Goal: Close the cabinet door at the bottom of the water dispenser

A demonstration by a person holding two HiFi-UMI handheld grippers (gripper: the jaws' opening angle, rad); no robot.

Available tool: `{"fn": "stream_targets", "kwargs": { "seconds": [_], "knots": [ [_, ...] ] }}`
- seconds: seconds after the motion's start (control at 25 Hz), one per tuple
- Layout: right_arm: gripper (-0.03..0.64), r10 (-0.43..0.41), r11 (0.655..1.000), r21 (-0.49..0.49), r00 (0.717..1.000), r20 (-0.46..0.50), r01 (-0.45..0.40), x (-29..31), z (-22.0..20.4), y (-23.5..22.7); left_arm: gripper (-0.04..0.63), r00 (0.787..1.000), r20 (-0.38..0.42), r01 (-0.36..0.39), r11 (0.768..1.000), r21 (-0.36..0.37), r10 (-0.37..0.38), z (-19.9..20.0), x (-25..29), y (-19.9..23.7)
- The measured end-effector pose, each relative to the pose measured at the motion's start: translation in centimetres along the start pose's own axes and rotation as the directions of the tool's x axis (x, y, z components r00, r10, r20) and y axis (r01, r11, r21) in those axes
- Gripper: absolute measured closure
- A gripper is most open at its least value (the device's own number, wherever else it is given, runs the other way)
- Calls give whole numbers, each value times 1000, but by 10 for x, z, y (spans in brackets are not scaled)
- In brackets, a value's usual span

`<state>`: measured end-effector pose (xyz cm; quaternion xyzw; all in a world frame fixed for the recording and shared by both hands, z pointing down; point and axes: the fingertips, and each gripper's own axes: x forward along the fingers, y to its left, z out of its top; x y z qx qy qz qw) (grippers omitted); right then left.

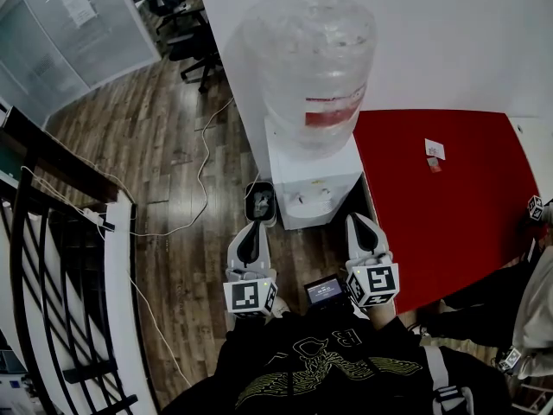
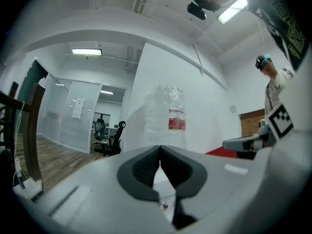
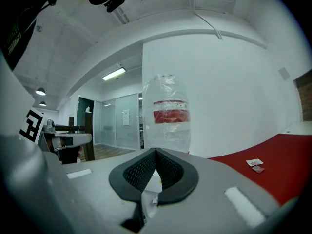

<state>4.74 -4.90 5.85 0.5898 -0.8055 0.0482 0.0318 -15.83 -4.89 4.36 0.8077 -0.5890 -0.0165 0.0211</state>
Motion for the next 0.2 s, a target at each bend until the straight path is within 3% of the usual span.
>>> {"fn": "stream_targets", "kwargs": {
  "seconds": [0.2],
  "knots": [
    [620,-7,1000,-3,1000,1,7,1,3,-3,588,1000,-7,4,1000,-17,-4,-6,2,2]
  ]
}}
